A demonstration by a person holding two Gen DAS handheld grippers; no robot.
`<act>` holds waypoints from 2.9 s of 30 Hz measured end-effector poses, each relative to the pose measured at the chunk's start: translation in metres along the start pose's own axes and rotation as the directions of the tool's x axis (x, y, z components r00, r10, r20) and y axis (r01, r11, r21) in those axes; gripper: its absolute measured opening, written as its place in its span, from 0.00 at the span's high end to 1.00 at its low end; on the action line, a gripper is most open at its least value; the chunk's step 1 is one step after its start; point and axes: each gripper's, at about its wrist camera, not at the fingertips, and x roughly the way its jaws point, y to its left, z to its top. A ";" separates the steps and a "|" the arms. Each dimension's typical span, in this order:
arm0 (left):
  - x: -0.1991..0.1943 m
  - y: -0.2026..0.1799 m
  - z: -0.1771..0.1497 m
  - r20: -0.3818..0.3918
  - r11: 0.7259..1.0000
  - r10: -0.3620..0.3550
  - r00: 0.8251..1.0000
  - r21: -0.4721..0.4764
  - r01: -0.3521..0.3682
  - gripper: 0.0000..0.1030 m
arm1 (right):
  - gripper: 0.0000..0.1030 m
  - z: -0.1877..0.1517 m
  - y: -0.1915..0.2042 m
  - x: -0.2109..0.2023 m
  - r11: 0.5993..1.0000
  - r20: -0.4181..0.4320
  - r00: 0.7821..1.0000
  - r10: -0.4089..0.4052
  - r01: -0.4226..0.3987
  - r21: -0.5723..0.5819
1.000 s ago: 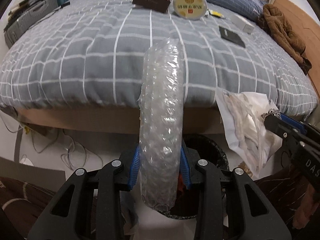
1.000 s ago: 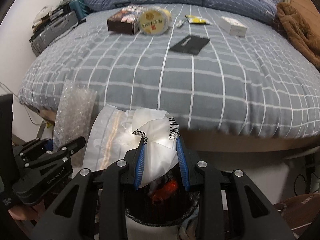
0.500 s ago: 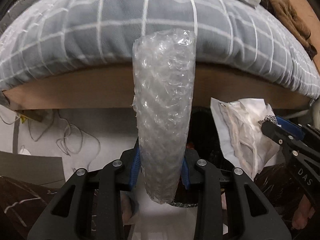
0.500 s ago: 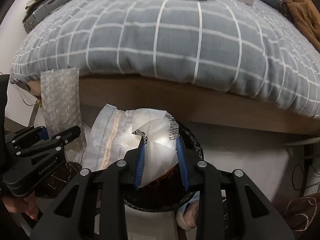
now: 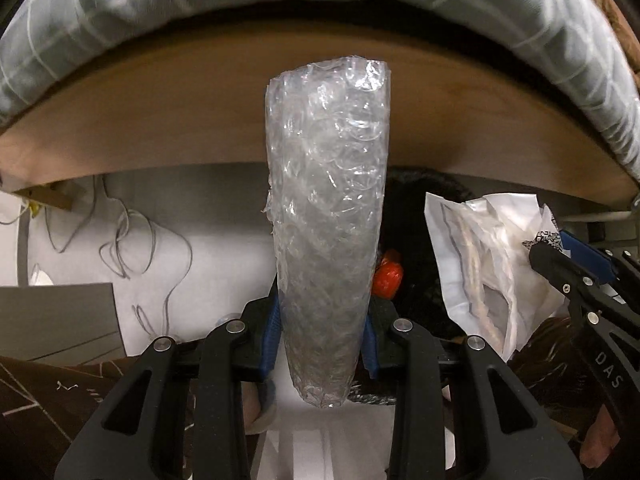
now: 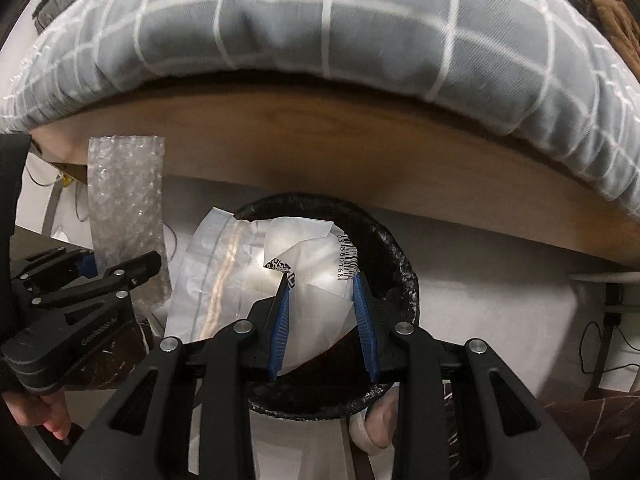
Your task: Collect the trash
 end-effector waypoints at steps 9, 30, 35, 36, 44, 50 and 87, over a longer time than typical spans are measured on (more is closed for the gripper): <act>0.022 0.017 -0.009 -0.066 1.000 0.017 0.998 -0.018 -0.018 0.69 | 0.72 0.005 0.018 0.036 1.000 -0.097 0.995 -0.022 0.020 -0.020; 0.028 -0.030 -0.006 -0.073 0.998 -0.027 0.997 0.050 0.030 0.69 | 0.20 -0.007 -0.032 0.036 0.995 -0.043 0.996 -0.083 0.085 0.051; 0.034 -0.060 -0.002 -0.084 0.995 -0.046 0.995 0.083 0.053 0.69 | 0.11 -0.017 -0.063 0.034 0.988 -0.044 0.993 -0.111 0.115 0.102; 0.035 -0.068 -0.001 -0.087 0.994 -0.047 0.995 0.096 0.055 0.69 | 0.10 -0.019 -0.068 0.034 0.987 -0.047 0.992 -0.115 0.119 0.111; 0.042 -0.116 -0.003 -0.099 0.981 -0.053 0.994 0.180 0.070 0.70 | 0.09 -0.039 -0.123 0.036 0.961 -0.055 0.988 -0.143 0.152 0.230; 0.043 -0.139 -0.010 -0.104 0.973 -0.056 0.993 0.218 0.078 0.70 | 0.09 -0.048 -0.143 0.035 0.943 -0.061 0.986 -0.157 0.168 0.289; -0.098 -0.089 0.028 0.313 0.989 0.015 0.950 0.134 -0.060 0.05 | 0.09 0.001 -0.092 -0.115 0.972 0.362 0.910 -0.200 0.138 0.190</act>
